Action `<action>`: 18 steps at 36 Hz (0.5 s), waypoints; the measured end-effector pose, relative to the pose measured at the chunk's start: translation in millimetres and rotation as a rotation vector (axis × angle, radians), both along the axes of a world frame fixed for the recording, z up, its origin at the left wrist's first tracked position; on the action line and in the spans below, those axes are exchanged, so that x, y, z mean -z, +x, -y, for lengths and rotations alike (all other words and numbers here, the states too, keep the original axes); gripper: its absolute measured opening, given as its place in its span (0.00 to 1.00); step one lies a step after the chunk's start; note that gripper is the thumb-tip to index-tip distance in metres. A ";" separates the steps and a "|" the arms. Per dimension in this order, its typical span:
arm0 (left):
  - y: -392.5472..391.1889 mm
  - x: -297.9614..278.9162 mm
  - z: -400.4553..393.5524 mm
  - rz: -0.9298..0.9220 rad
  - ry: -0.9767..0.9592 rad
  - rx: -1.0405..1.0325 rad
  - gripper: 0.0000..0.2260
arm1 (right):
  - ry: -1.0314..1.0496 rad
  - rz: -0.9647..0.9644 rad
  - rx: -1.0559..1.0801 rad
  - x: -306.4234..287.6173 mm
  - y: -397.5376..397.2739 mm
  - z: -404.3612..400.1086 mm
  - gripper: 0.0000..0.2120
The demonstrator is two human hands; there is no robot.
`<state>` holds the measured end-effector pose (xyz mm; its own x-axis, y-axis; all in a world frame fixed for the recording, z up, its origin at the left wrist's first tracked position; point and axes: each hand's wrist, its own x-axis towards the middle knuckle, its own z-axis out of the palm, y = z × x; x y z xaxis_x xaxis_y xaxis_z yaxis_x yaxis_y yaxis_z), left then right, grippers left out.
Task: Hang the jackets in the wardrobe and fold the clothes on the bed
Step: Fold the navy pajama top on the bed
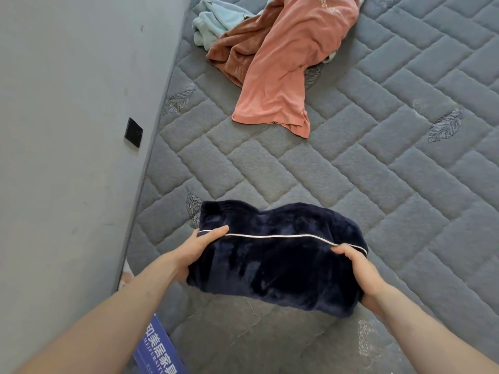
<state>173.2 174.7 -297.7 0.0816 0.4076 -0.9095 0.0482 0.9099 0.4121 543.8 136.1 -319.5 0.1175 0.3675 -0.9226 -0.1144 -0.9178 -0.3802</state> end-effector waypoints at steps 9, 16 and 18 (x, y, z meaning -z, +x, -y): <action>9.5 -3.4 14.0 -0.008 0.025 0.033 0.27 | -0.091 -0.126 0.019 -6.7 16.9 38.4 0.39; 37.4 9.8 42.6 -0.224 0.013 -0.012 0.16 | -0.089 0.001 0.120 -6.3 1.2 56.8 0.23; 39.7 2.3 42.9 -0.138 -0.014 -0.048 0.21 | -0.087 0.004 0.126 -9.5 1.7 54.3 0.22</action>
